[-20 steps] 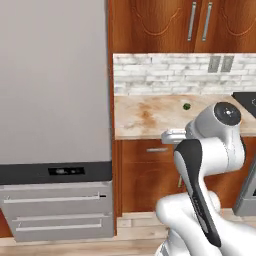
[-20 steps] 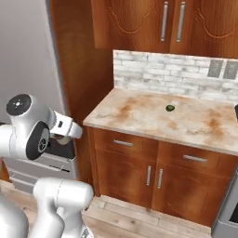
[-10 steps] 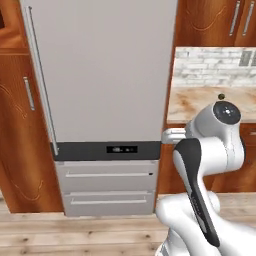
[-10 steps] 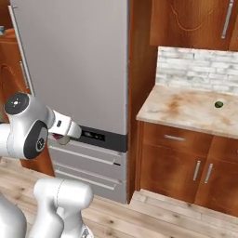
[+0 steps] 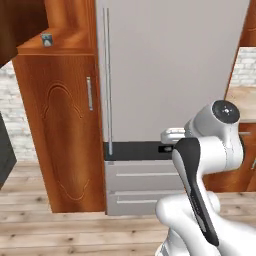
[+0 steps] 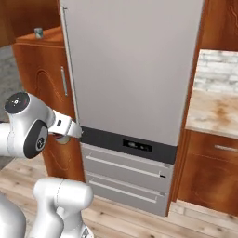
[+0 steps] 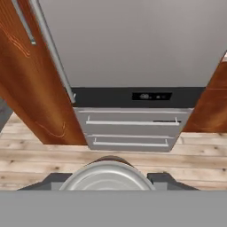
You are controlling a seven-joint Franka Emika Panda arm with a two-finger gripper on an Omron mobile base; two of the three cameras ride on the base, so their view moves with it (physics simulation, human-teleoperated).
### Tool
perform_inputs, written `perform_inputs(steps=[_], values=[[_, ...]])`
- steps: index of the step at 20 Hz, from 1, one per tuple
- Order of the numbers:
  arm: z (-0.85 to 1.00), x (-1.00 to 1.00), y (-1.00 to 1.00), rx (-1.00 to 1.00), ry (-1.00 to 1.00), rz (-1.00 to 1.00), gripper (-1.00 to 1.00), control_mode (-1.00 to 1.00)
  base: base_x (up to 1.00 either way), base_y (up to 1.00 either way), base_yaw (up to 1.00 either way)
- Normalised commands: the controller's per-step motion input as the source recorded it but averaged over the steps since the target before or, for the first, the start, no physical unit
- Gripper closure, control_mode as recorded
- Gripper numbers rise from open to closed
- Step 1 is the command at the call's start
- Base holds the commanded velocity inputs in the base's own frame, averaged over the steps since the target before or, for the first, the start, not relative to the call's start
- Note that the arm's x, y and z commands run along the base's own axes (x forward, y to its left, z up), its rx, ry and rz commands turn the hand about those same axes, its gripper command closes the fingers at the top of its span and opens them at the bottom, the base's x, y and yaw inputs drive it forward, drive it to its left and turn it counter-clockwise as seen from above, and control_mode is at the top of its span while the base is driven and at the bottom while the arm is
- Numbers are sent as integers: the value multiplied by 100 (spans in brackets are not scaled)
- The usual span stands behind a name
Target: Restock the canned food cabinet by taking the new fresh canned food from the counter and placing it in the cabinet. Then, take the old canned food from the cabinet and place it on the counter.
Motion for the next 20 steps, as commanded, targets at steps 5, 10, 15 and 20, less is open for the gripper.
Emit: perform_inputs(steps=[5, 10, 15, 20], values=[[0, 0, 0, 0, 0, 0, 100, 100, 37, 96, -19], [0, 0, 0, 0, 0, 0, 100, 100, 31, 55, -29], [0, 0, 0, 0, 0, 0, 100, 100, 11, 12, -21], [0, 0, 0, 0, 0, 0, 100, 100, 1, 10, -1]])
